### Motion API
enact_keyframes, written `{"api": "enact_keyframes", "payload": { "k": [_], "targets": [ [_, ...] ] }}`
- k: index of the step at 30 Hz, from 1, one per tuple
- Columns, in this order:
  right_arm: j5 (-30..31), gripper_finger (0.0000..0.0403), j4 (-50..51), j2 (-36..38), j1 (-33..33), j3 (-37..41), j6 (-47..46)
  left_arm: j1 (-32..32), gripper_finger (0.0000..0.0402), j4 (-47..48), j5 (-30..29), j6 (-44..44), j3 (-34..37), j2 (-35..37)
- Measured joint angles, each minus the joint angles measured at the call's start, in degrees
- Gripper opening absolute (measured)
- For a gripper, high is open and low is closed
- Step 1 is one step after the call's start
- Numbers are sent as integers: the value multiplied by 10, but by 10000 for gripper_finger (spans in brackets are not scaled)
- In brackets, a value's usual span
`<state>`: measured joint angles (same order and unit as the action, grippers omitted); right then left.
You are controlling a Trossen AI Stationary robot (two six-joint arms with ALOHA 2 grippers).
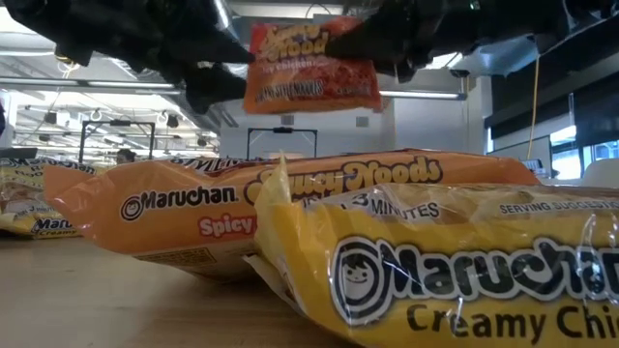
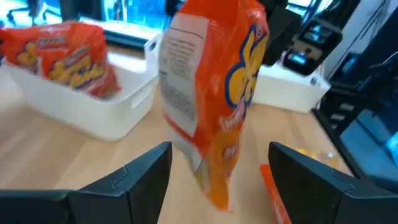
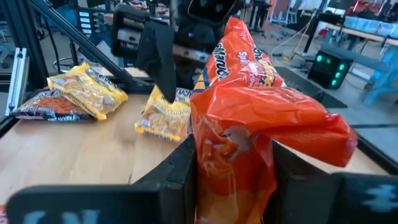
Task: Sort Maruchan noodles
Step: Put the orange noodle pack into the top white bin
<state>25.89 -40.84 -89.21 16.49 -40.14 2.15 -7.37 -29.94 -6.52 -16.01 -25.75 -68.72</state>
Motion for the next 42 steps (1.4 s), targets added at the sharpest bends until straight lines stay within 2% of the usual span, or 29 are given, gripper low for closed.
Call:
{"api": "enact_keyframes", "payload": {
  "k": [10,15,18,22,26,29,31,38,42],
  "targets": [
    [-24,102,3,0,0,-12,12,-1,261,-182,-1,15,1,-104],
    [-26,102,-15,-4,0,-12,12,-1,256,-213,-2,16,-5,-131],
    [-26,102,-31,-11,0,-12,12,-2,233,-211,-2,20,-16,-141],
    [-30,115,-31,-16,-3,-12,9,-2,181,-203,15,43,-22,-143],
    [-30,141,-31,-17,-4,-12,8,-2,141,-189,20,45,-25,-141],
    [-30,172,-29,-17,-4,-12,-7,-1,134,-182,17,46,-25,-141],
    [-30,200,11,-4,-4,-12,-20,-1,133,-171,14,46,-26,-141],
    [-36,292,245,139,5,-12,-60,3,131,-96,-16,53,-25,-119],
    [-45,315,267,202,7,-13,-95,3,131,-104,-16,67,-26,-128]
  ]
}}
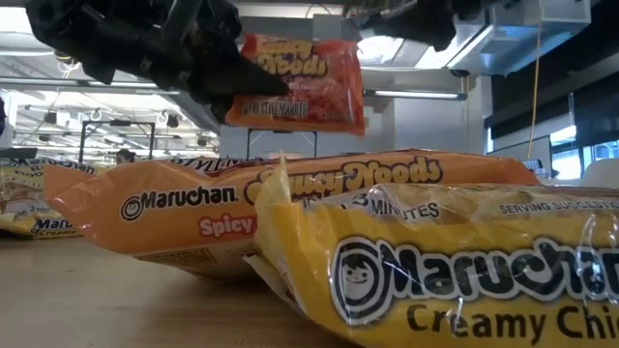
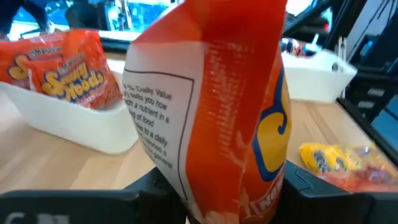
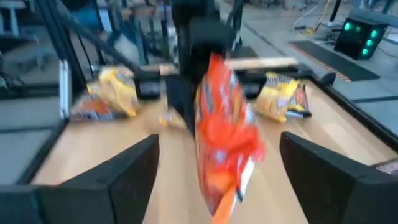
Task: Sort Maruchan noodles
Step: Put the orange noodle pack into the top white bin
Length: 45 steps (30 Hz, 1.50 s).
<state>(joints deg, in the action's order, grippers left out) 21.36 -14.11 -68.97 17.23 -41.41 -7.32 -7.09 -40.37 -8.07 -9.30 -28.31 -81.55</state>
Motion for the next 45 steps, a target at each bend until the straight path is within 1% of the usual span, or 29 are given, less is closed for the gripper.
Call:
{"api": "enact_keyframes", "payload": {
  "k": [3,6,9,15,17,19,23,25,31,36,38,40,42,45],
  "targets": [
    [-16,318,-5,2,-2,-10,9,0,131,-16,0,7,0,-12],
    [-39,318,5,-23,-17,-46,17,0,131,-42,7,8,0,-24],
    [-61,318,71,-65,-45,-98,17,1,130,-66,20,9,0,-35],
    [-114,318,219,-159,-93,-232,16,5,134,-65,17,9,0,-35],
    [-146,319,265,-193,-101,-282,16,7,135,-65,17,9,0,-35],
    [-169,319,332,-218,-107,-331,15,9,136,-65,18,9,0,-35],
    [-154,319,425,-264,-110,-401,15,9,137,-66,17,9,0,-35],
    [-159,319,441,-280,-110,-415,15,9,137,-66,18,10,0,-34],
    [-166,319,443,-311,-120,-422,13,9,138,-68,19,13,0,-33],
    [-200,317,439,-321,-129,-422,13,9,139,-68,18,22,0,-33],
    [-205,304,440,-322,-130,-422,15,9,139,-68,17,24,0,-33],
    [-209,275,439,-322,-129,-422,18,9,139,-69,16,24,0,-33],
    [-210,236,438,-322,-129,-422,20,9,141,-69,15,23,0,-33],
    [-209,170,438,-322,-129,-422,31,9,156,-68,12,24,0,-33]
  ]
}}
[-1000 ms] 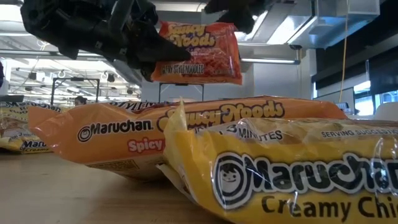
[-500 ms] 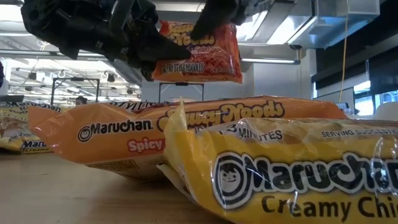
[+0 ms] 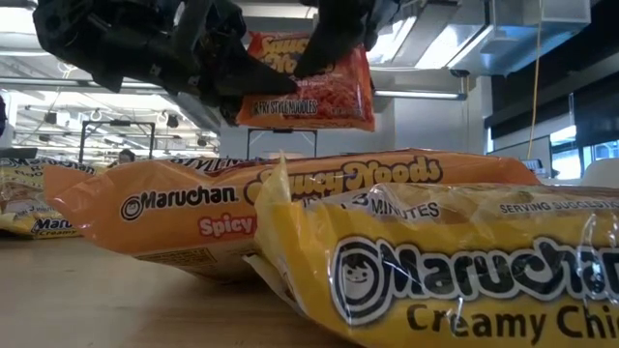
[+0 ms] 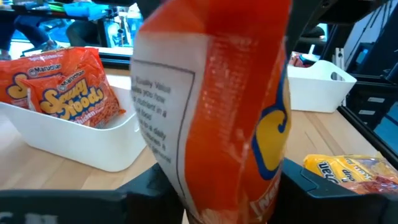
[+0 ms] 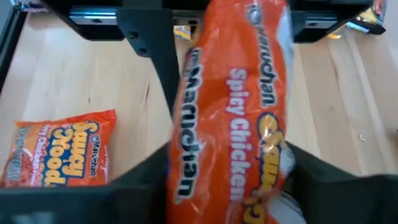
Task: Sort Maruchan noodles
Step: Put the orange noodle pack into the top white bin
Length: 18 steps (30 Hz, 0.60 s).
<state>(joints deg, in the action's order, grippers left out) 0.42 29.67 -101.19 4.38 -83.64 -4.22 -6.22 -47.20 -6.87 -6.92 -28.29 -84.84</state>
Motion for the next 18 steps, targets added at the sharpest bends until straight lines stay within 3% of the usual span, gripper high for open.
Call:
{"api": "enact_keyframes", "payload": {
  "k": [4,6,18],
  "targets": [
    [0,99,2,0,0,0,14,0,192,2,-16,0,0,0],
    [3,83,3,5,0,0,17,0,204,2,-25,0,0,0],
    [99,78,94,98,-3,0,22,-2,211,-1,-31,0,0,1]
  ]
}}
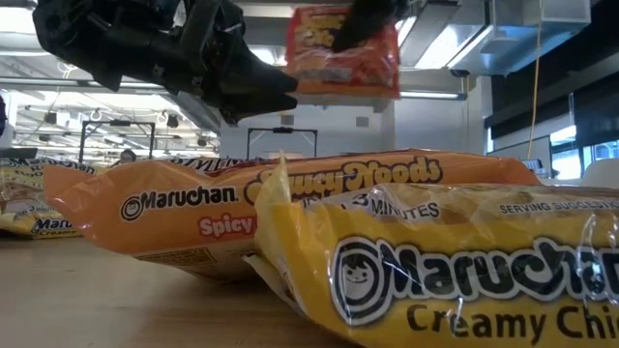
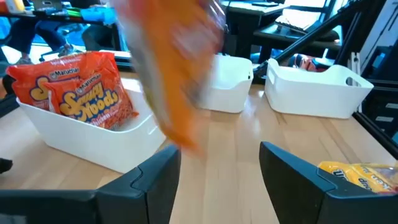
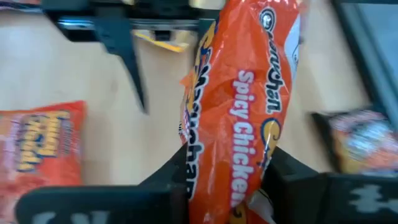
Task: Sort Maruchan noodles
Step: Put the orange noodle pack into the top white bin
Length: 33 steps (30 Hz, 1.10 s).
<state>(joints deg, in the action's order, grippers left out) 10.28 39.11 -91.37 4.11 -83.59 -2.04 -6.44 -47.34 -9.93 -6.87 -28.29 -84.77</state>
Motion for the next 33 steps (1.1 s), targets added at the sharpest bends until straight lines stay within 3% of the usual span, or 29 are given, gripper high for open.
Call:
{"api": "enact_keyframes", "payload": {
  "k": [6,15,23,33],
  "targets": [
    [51,82,61,36,-10,6,0,0,210,2,2,0,0,0],
    [51,78,44,100,-83,99,11,0,209,2,2,0,0,0],
    [3,76,33,137,-149,174,24,0,209,3,2,0,0,0],
    [-65,78,-69,151,-202,283,41,0,209,3,2,0,0,0]
  ]
}}
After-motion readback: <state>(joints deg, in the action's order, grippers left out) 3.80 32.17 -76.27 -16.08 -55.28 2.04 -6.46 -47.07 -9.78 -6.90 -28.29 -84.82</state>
